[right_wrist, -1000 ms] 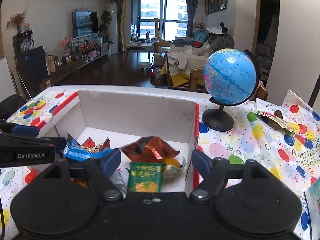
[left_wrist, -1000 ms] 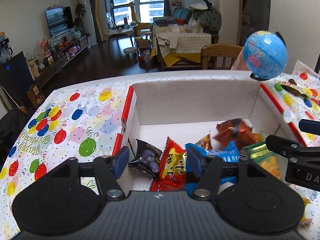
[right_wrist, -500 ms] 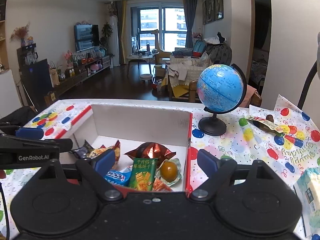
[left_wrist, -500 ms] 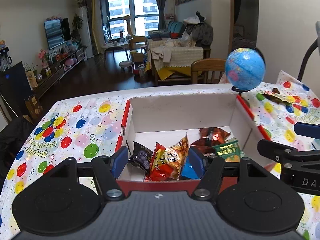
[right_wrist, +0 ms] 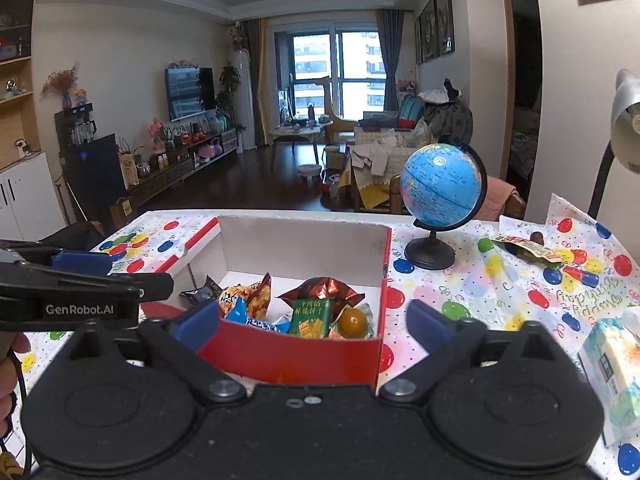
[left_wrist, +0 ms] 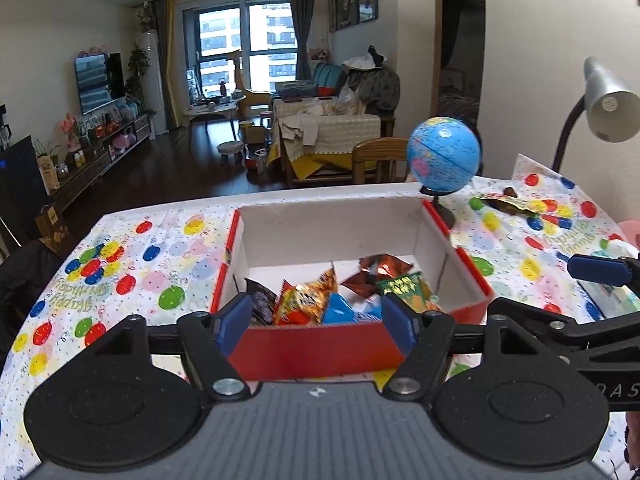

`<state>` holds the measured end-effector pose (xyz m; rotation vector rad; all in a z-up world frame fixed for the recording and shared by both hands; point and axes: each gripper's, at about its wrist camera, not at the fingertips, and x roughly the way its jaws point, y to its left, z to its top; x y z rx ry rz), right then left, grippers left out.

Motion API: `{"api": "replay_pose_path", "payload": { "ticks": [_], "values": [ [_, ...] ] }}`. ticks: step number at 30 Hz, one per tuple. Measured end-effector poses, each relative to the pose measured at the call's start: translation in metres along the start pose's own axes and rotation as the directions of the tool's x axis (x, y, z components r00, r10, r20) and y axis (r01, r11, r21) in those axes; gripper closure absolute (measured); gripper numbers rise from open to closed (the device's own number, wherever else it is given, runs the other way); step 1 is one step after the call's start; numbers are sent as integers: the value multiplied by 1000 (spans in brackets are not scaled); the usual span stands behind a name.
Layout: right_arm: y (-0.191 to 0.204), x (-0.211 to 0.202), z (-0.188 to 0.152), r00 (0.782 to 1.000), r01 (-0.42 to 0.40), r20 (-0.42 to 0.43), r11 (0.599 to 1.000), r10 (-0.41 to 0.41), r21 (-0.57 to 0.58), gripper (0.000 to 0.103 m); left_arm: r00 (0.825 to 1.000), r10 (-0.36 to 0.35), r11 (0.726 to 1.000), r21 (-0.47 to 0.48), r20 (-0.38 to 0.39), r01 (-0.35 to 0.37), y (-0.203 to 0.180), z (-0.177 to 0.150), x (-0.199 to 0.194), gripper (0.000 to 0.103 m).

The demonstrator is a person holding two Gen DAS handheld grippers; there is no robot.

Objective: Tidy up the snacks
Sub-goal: 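Withdraw both tools from the box back toward the table, then grasp the wooden stick with left gripper while right gripper grasps the small clear-wrapped candy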

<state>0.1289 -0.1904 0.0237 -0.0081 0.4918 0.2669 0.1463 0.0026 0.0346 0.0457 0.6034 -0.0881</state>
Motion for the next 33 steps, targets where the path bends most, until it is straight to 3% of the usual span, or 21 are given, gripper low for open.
{"api": "replay_pose_path", "payload": {
  "ticks": [5,14,20,23,33],
  "values": [
    [-2,-15,-17,1000,-18,-4,1000,18,-12,1,998,-61,998,-6,1,61,-6,-18,-14,26],
    [-15,-26,-55,999,-22,-49,1000,23,16,1,994,-109,994,-9,-31,109,-22,-55,-21,26],
    [-28,-28,-77,997,-5,-83,1000,7,20,1,994,-96,994,-53,-59,93,-26,-75,-16,26],
    [-34,-25,-86,995,12,-103,1000,-9,28,1,994,-47,998,-57,-97,42,-31,-85,-8,26],
    [-51,-12,-120,985,23,-171,998,-11,66,4,982,-98,995,-32,-160,94,-54,-120,5,26]
  ]
}}
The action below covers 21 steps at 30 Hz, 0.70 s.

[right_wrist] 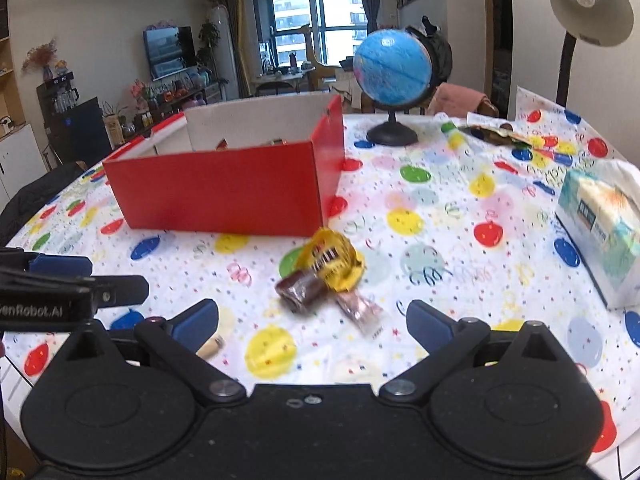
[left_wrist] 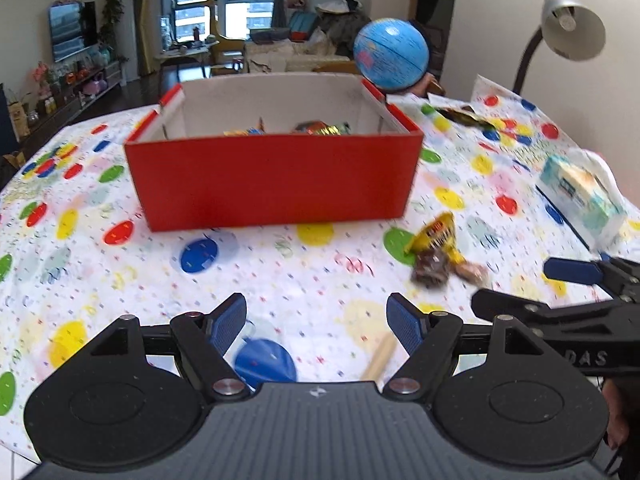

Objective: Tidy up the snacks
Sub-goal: 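Grasp the wooden stick with left gripper while right gripper grasps the small clear-wrapped candy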

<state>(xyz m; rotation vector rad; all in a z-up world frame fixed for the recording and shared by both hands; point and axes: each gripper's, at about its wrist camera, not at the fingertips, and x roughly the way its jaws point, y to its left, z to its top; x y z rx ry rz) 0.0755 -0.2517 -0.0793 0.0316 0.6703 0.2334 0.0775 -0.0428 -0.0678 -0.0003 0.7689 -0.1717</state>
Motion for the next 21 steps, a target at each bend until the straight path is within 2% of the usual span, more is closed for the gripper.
{"api": "replay_pose_path", "payload": {
  "ticks": [5,10,14,18,21],
  "values": [
    [-6,8,-6,1000,3,-26,1000,-3,-4,12,998,-32,999,0,-48,32,-8,-14,10,26],
    [-9,18,-5,999,12,-41,1000,-13,-23,18,998,-34,999,10,-49,35,-14,-25,15,26],
    [-14,30,-5,997,36,-70,998,-40,-55,28,998,-29,999,22,-60,31,-19,-30,21,27],
    [-16,37,-2,996,35,-75,996,-41,-78,33,997,-52,997,46,-53,55,-26,-34,22,27],
    [-15,45,2,996,26,-80,993,-35,-113,41,996,-65,995,67,-53,69,-31,-36,22,32]
  ]
}}
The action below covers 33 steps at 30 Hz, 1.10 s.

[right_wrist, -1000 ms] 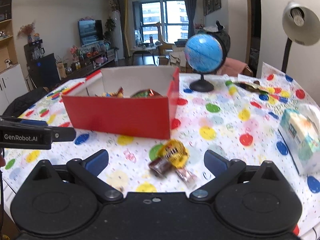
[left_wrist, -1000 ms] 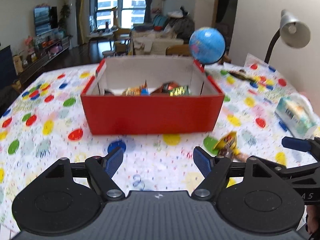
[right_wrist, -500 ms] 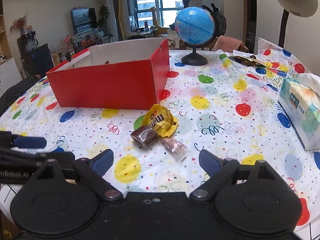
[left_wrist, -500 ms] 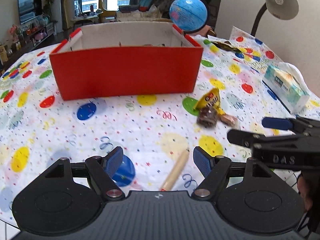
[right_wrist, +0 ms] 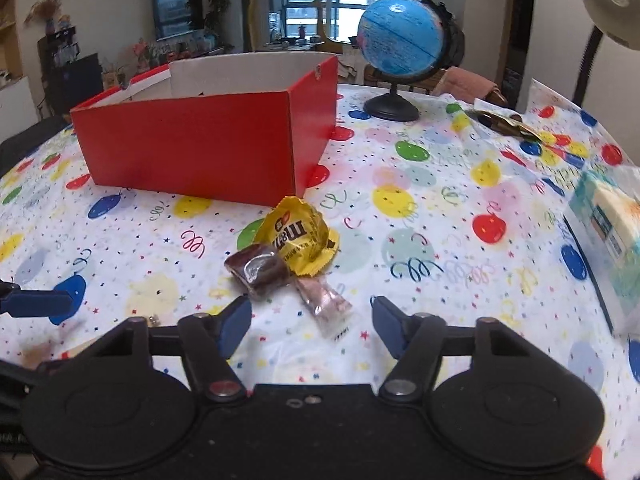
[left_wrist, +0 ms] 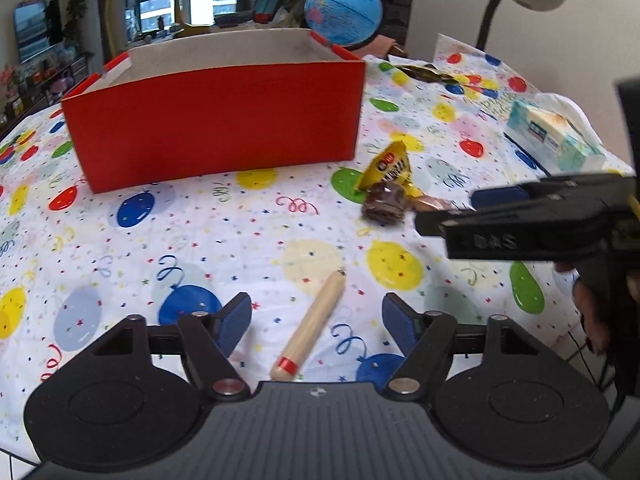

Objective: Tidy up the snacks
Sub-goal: 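Grasp the wooden stick with left gripper while right gripper grasps the small clear-wrapped candy, then carry the wooden stick and wrapped candy over the red box with both grippers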

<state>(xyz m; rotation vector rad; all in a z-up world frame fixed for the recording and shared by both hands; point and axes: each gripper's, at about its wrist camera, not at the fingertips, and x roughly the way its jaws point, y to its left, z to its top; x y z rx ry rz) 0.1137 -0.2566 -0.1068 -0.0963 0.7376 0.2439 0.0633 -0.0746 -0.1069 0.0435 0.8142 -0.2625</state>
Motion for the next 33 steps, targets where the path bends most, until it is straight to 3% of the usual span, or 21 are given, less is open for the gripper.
{"api": "replay_pose_path", "payload": {
  "ticks": [3,7,12,14,22,26,33],
  "values": [
    [1,8,4,1000,-11,-12,999,11,-34,47,1000,-8,1000,-2,-9,8,-1,-1,3,43],
    [0,18,6,1000,-7,-19,998,6,-59,52,1000,-3,1000,-17,-21,3,1,-3,7,47],
    [-6,25,6,1000,3,-22,999,-5,-51,53,1000,3,1000,-20,-15,-4,0,-2,10,61],
    [-5,23,6,1000,-2,-21,999,1,-50,63,1000,4,1000,-12,-12,-4,-2,-3,10,67],
    [-3,14,-1,1000,-17,-18,1000,17,12,83,1000,0,1000,7,-5,0,-7,-7,7,77],
    [-2,4,-8,1000,-24,-17,998,26,66,85,1000,16,1000,-12,4,-16,-5,-7,8,89],
    [-5,-12,-24,1000,-27,5,983,26,182,86,1000,17,999,-37,24,-16,-2,-9,7,93]
  ]
}}
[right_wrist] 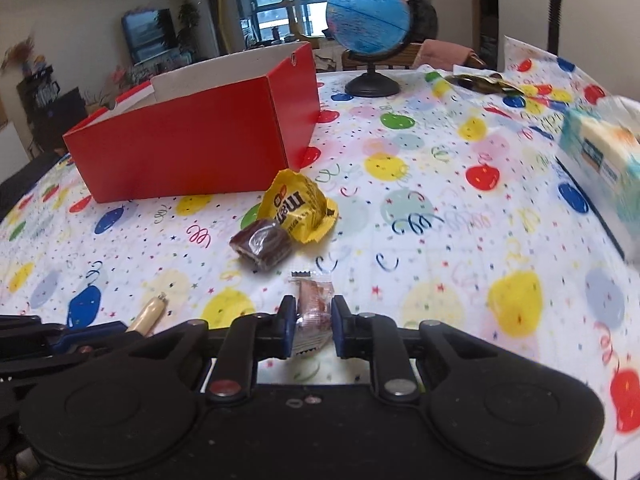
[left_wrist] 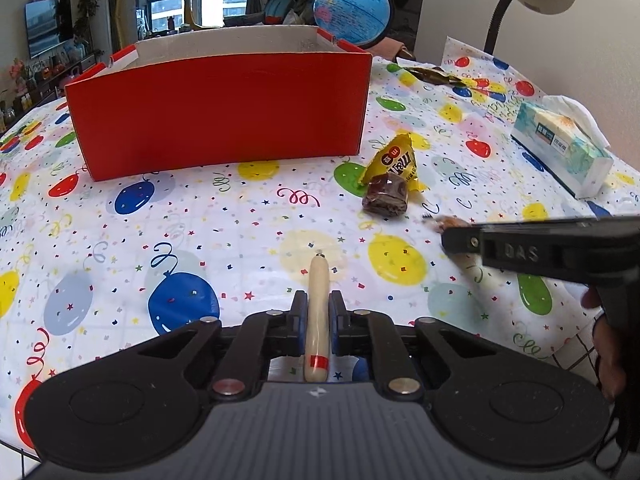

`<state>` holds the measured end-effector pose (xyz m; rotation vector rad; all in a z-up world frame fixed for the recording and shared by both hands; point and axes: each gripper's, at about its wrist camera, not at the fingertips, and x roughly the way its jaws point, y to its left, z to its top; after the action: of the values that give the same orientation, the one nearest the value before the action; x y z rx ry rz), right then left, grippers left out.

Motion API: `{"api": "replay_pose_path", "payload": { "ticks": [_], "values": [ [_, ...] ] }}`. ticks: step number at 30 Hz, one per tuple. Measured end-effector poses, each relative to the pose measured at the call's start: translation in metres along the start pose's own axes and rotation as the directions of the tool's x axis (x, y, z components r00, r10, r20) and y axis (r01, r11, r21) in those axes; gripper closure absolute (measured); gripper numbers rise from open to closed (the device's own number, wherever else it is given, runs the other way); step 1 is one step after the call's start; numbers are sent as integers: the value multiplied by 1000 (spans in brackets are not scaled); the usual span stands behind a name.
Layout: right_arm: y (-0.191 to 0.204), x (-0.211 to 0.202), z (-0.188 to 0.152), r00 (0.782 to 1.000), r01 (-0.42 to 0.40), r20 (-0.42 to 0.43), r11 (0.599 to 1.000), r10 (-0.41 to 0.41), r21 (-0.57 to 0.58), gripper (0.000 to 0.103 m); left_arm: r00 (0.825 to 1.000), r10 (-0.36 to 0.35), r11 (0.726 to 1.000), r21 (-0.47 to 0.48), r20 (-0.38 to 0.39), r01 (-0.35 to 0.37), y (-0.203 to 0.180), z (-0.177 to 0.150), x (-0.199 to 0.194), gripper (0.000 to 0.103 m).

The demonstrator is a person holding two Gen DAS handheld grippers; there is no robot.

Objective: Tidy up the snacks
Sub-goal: 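Carry the wooden stick and wrapped candy over the red box with both grippers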

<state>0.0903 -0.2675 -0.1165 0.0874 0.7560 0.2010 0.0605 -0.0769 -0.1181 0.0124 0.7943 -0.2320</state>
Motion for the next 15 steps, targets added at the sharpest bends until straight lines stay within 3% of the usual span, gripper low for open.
{"api": "replay_pose_path", "payload": {
  "ticks": [15],
  "values": [
    [12,-32,-2,998,-14,53,1000,14,12,87,1000,1,998,-68,1,-1,17,5,-13,93]
  ]
}}
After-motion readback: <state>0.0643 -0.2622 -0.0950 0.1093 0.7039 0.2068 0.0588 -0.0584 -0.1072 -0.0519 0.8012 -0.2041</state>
